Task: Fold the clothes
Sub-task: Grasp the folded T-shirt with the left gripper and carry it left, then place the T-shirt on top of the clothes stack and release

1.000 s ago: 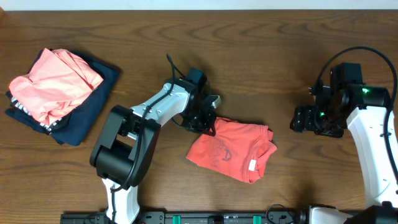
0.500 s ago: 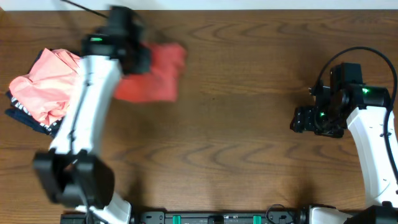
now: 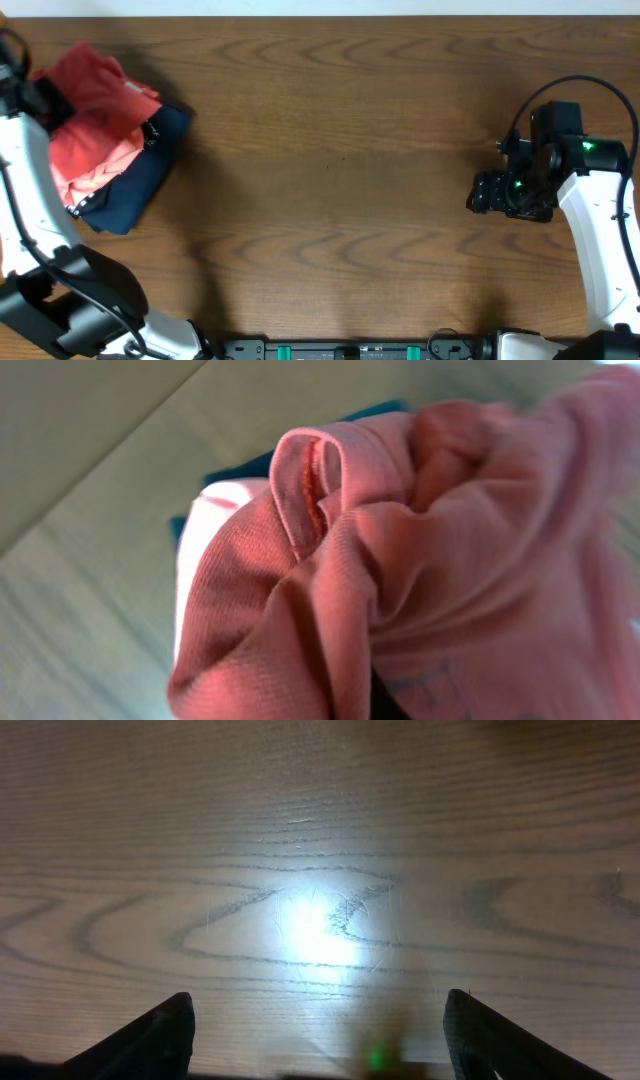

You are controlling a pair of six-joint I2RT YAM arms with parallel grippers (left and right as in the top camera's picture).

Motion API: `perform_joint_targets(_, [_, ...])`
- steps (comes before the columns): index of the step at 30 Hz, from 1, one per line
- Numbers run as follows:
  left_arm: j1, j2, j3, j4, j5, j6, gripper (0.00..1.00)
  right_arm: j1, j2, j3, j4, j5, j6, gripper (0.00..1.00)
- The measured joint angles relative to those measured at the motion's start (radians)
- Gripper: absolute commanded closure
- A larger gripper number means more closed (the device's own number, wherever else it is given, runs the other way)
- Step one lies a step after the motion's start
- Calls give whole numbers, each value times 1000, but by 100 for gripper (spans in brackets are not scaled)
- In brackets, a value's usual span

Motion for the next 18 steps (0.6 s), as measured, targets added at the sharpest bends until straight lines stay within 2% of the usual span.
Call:
perform_joint_targets(5, [106, 30, 0, -10, 85, -71, 2, 0, 0, 0, 0, 0, 0, 19])
perform_joint_targets(9, [132, 32, 0, -10, 171, -93, 2, 0, 0, 0, 18, -1, -2, 1])
perform_joint_targets(13, [106, 32, 0, -10, 277, -97, 2, 0, 0, 0, 97, -35, -10, 1])
perform_joint_targets(18, [-18, 33, 0, -20, 372, -61, 2, 0, 0, -1, 330, -176, -12, 1])
